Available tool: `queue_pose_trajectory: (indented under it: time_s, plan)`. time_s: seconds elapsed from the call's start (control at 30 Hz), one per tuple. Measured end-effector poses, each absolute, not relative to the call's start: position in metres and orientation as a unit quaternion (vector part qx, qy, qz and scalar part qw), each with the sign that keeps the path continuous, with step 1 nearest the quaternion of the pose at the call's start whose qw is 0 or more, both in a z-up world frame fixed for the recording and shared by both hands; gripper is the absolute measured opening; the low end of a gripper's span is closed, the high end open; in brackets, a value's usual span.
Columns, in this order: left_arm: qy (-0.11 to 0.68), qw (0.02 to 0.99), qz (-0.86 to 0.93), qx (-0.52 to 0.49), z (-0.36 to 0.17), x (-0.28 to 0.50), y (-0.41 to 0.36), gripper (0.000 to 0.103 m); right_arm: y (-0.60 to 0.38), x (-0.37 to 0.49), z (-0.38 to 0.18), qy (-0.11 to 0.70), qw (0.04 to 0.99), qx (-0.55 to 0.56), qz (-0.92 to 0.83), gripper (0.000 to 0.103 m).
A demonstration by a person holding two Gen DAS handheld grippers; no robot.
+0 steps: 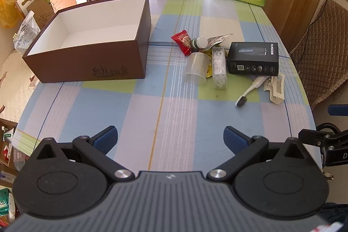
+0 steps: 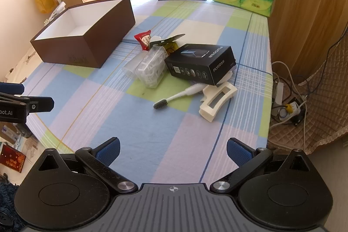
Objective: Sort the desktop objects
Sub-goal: 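Move both tools toward the cluttered objects on the table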
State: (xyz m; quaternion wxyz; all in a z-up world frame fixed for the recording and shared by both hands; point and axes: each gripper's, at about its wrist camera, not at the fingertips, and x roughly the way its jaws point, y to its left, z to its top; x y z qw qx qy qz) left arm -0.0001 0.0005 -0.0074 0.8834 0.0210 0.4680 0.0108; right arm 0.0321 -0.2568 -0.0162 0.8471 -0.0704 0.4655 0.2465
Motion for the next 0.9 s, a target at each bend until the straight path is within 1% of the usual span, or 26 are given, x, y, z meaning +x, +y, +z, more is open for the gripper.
queue_pose_trajectory:
  time_s: [0.9]
  plan:
    - [0.474,0.88,0.007,0.021,-0.0102,0.0009,-0.003,0.102,-0.2579,0.0337,-0.017,0.467,0.846,-0.074,0.247,0.101]
